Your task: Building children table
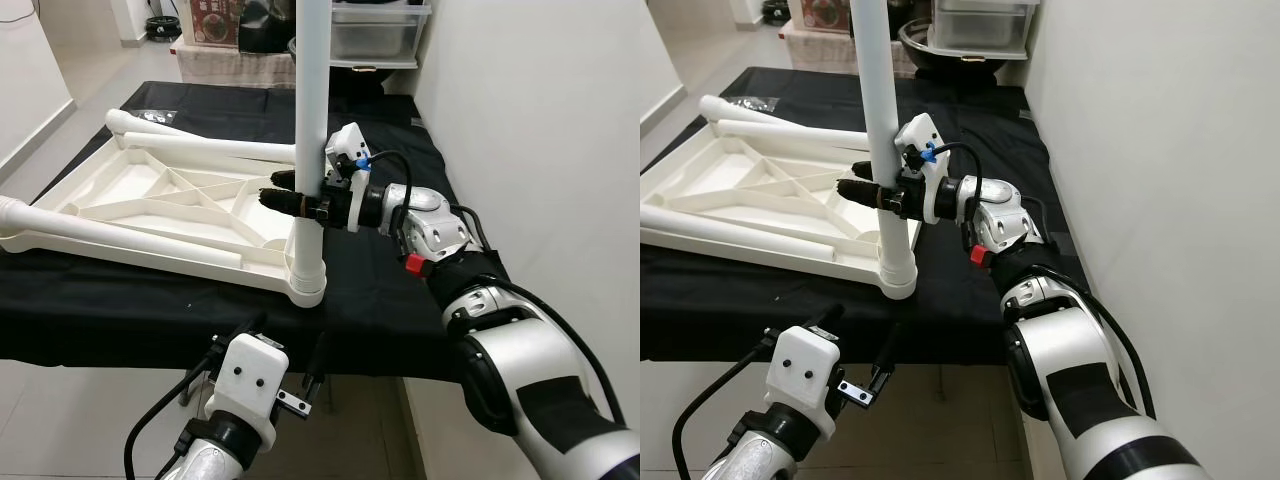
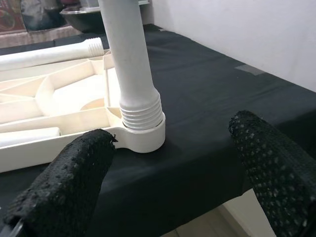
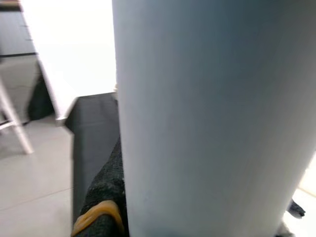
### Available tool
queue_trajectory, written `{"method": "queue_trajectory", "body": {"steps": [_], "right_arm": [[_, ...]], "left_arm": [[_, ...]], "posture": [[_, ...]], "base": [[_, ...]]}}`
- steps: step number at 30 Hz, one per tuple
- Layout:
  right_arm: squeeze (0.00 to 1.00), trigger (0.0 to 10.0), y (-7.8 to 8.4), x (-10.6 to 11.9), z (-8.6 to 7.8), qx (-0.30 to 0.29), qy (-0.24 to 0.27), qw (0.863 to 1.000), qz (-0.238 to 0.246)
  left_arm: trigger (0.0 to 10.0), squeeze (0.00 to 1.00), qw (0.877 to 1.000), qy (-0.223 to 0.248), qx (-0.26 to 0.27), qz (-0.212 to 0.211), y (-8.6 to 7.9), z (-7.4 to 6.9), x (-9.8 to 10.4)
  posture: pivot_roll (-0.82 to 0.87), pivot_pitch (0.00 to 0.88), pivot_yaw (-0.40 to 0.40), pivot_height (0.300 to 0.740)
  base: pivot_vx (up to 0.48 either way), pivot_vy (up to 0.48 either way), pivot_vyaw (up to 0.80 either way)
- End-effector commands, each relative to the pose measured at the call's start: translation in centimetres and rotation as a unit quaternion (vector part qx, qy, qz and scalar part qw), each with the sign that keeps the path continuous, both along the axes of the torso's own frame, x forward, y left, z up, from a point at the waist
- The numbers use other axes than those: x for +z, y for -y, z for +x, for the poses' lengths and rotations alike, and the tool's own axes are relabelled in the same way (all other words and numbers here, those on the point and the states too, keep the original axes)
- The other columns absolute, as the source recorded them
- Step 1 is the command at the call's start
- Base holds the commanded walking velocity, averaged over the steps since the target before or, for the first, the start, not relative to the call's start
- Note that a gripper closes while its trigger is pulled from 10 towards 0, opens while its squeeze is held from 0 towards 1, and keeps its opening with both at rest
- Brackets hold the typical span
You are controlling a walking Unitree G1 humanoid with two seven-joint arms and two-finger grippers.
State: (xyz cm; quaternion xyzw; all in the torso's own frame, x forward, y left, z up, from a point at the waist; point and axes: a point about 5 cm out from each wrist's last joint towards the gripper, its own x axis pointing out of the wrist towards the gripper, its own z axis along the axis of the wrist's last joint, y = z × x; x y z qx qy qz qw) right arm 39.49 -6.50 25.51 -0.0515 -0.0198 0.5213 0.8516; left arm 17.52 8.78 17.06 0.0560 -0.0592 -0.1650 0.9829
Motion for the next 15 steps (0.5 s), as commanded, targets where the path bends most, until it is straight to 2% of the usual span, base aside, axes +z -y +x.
{"method": "queue_trajectory", "body": {"steps": [1,3,7,10,12,15], "right_arm": [[0.0,10.0,1.44,-3.96,0.32,-0.065,-0.063,0.994,-0.063],[0.0,10.0,1.63,-4.06,0.47,-0.085,-0.069,0.992,-0.054],[0.0,10.0,1.67,-3.93,0.38,-0.081,-0.062,0.994,-0.03],[0.0,10.0,1.81,-3.37,0.4,-0.082,-0.055,0.995,0.011],[0.0,10.0,1.83,-3.32,0.42,-0.084,-0.058,0.995,0.017],[0.0,10.0,2.4,-3.27,0.8,-0.13,-0.051,0.99,0.018]], "left_arm": [[10.0,0.0,1.0,-0.005,0.002,0.002,0.02,-0.13,-0.13],[10.0,0.0,1.0,-0.004,0.003,0.002,0.02,-0.14,-0.11],[10.0,0.0,1.0,-0.004,0.005,0.002,-0.01,-0.1,-0.12],[10.0,0.0,1.0,-0.005,0.005,0.002,-0.06,-0.1,-0.14],[10.0,0.0,1.0,-0.005,0.005,0.002,-0.07,-0.1,-0.15],[10.0,0.0,1.0,-0.006,0.002,0.003,-0.05,-0.12,-0.18]], "posture": [[0.08,0.148,-0.084,0.74],[0.08,0.147,-0.086,0.74],[0.08,0.146,-0.085,0.74],[0.08,0.145,-0.084,0.74],[0.08,0.145,-0.084,0.74],[0.08,0.143,-0.081,0.74]], "base": [[0.0,0.0,0.0],[0.0,0.0,0.0],[0.0,0.0,0.0],[0.0,0.0,0.0],[0.0,0.0,0.0],[0.0,0.0,0.0]]}}
